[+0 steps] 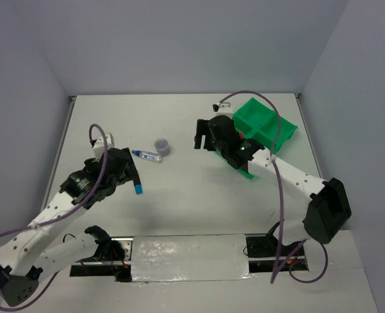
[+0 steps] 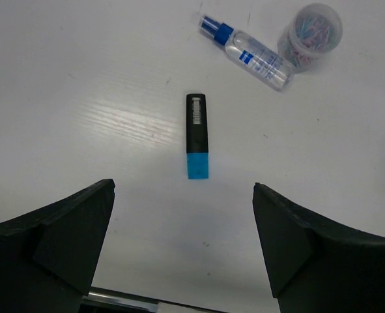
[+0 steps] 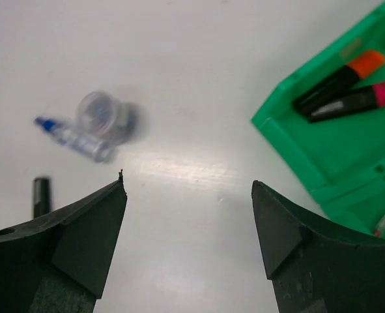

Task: Sort the stationery into containers
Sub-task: Pick up the pen from the center of the board.

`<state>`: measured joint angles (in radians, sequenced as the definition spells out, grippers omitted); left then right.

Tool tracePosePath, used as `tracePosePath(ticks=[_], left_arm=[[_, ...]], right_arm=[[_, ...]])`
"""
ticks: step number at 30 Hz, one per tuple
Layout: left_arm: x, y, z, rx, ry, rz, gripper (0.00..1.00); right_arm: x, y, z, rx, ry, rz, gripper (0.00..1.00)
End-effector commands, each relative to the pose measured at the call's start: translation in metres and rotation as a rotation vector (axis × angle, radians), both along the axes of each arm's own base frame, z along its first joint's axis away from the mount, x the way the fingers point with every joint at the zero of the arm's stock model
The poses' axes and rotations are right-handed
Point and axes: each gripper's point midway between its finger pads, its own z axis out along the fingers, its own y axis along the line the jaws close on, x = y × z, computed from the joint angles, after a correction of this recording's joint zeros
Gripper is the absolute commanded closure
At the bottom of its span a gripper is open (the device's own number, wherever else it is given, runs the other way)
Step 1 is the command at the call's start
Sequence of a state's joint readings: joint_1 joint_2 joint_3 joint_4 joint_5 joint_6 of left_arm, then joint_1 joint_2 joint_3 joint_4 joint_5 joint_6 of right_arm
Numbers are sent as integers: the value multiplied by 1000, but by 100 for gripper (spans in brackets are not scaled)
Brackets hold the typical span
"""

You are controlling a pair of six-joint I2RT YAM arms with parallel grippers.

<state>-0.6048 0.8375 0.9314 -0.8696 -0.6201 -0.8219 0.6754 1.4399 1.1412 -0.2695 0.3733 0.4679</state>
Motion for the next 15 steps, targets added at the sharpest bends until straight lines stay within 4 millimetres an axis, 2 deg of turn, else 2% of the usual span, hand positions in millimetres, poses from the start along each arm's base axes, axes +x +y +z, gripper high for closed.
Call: tracePosePath(ticks=[1, 2, 5, 8, 11, 15], left_arm=[[22, -24, -25, -69, 47, 20, 1], [28, -28, -40, -45, 98, 21, 1], [46, -35, -69, -39, 169, 30, 1], [64, -26, -95, -47, 234, 61, 1], [75, -20, -114, -33, 292, 82, 5], [83, -21, -131, -13, 335, 90, 4]], right_arm=[[-33, 28, 15, 85, -32, 200, 14], [-48, 39, 15, 102, -25, 256, 13], [-73, 42, 9, 117, -20, 316, 11], [-98, 43, 5, 129, -2, 380, 9], [-109, 40, -4, 122, 13, 395, 9], [-119, 38, -8, 122, 20, 415, 8]])
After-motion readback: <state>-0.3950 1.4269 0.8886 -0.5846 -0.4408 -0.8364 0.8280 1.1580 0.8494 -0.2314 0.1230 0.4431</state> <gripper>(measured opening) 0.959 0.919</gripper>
